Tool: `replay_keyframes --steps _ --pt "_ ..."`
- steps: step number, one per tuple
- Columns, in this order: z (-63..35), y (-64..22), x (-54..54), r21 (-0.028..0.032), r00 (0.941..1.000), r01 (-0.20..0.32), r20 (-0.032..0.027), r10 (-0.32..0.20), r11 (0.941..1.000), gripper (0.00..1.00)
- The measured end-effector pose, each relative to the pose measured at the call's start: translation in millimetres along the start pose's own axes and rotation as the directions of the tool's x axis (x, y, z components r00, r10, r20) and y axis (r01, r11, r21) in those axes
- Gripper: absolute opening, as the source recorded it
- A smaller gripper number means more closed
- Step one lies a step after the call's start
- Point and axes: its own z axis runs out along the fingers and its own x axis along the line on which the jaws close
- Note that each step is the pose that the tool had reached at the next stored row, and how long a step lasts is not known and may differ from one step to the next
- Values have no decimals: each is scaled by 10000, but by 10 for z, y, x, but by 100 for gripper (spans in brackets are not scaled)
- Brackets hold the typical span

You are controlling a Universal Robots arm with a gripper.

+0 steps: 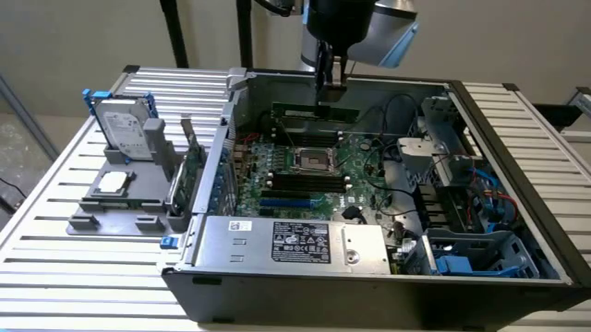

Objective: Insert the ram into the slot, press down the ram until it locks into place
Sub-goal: 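Insert the ram into the slot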

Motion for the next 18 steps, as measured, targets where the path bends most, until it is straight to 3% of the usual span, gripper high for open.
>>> replay_keyframes --steps 2,5,11,18 --pt "0 3 0 4 10000 1 -2 -1 10000 14" --pt "36 3 1 111 10000 2 -9 -2 9999 14" --pt "145 -5 47 116 10000 13 -10 -13 9999 14" --pt "268 -22 236 116 10000 13 -9 -13 9999 14"
